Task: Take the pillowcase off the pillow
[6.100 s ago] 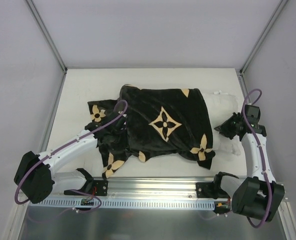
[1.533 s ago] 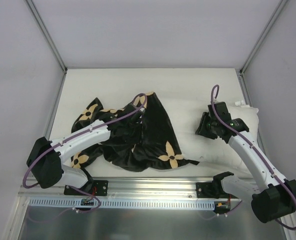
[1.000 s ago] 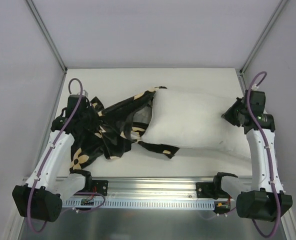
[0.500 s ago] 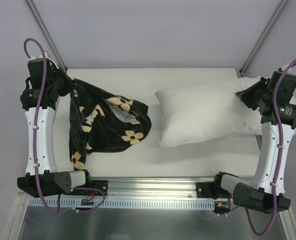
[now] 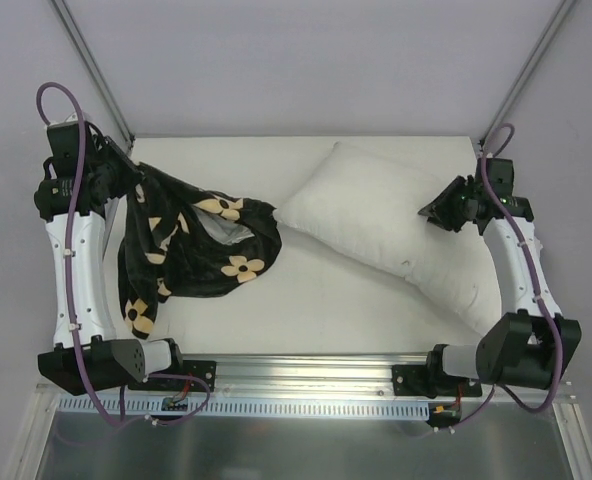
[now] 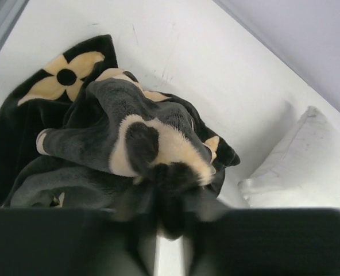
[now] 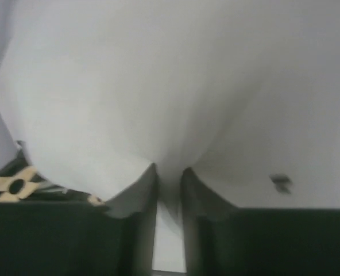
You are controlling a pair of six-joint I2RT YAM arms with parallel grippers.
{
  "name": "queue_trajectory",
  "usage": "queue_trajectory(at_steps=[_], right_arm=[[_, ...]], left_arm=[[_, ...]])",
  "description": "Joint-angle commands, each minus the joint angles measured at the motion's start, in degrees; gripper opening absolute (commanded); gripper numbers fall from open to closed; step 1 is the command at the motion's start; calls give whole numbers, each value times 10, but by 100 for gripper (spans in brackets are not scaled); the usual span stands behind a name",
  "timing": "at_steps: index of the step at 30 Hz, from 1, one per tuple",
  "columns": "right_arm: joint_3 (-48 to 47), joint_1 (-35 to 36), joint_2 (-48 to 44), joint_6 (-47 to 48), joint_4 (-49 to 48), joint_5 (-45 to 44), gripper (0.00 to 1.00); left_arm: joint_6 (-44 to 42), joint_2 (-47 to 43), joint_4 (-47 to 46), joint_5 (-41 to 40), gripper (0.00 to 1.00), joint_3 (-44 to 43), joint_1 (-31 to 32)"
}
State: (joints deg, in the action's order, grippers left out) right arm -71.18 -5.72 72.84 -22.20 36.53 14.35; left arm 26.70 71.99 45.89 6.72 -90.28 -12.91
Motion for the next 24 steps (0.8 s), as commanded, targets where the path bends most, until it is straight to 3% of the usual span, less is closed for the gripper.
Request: queue_trajectory(at_steps=[1, 2, 3, 5, 7, 10, 18, 24], right_arm=[[17, 7, 16, 19, -79, 31, 31], [17, 7, 20, 22, -76, 35, 46], [14, 8, 20, 28, -76, 36, 73], [3, 9, 11, 33, -72, 35, 94], [-18, 10, -2, 42, -63, 32, 100], [-51, 15, -26, 59, -27, 25, 96], [-142, 35, -81, 147, 70, -53, 96], [-124, 39, -121, 155, 64, -101, 96]], left_arm=[[-15, -4, -12, -3, 24, 9, -6], [-23, -7, -12, 3, 62, 11, -6], [-25, -10, -12, 14, 78, 14, -6], [-36, -19, -12, 24, 99, 15, -6], [-44, -28, -11, 48, 99, 15, -5], [-53, -41, -12, 82, 99, 25, 2], [-106, -43, 10, 37, 99, 3, 153], [-81, -58, -7, 29, 99, 42, 249]])
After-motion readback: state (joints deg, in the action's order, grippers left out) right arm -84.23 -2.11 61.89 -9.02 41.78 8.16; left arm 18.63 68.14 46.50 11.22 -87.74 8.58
